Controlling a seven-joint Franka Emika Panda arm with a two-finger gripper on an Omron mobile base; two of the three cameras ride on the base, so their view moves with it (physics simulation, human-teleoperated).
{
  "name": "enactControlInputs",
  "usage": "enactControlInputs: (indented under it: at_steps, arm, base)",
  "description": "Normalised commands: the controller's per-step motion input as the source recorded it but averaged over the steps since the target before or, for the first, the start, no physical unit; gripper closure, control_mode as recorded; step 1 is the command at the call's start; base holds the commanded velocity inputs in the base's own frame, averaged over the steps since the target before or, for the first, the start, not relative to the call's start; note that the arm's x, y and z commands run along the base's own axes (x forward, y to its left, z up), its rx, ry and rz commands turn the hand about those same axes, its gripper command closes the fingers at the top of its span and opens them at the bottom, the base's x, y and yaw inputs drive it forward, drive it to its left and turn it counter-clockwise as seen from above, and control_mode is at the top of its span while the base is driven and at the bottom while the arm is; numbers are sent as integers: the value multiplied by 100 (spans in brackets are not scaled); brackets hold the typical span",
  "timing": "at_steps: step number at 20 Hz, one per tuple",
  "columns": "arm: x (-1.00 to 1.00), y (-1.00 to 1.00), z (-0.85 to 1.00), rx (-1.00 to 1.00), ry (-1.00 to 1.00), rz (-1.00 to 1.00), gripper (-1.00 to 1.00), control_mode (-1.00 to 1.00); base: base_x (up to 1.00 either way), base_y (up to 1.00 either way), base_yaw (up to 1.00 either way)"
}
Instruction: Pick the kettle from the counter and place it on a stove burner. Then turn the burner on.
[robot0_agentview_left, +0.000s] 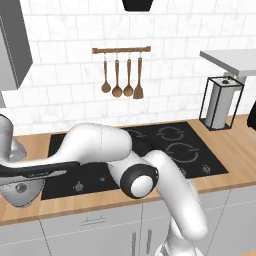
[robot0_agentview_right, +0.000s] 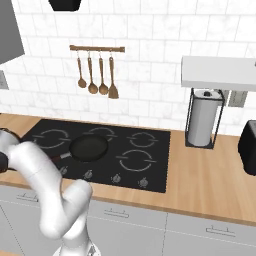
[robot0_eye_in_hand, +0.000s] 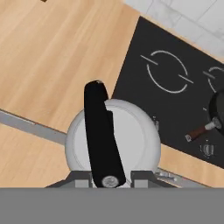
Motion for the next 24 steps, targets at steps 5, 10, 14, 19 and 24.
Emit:
enactControlInputs:
  at_steps: [5, 10, 14, 19, 24]
  arm:
    - [-19, -100, 28, 4, -17, -8, 100, -100]
    - [5, -100, 4, 23, -15, -4, 100, -100]
    - [3, -100, 3, 30, -9, -1, 100, -100]
    - [11, -100, 9, 26, -2, 0, 100, -100]
    - [29, -96, 24, 24, -4, 1, 100, -100]
  base:
    - [0, 0, 0]
    - [0, 0, 0]
    - [0, 0, 0]
    - [0, 0, 0]
    - [0, 0, 0]
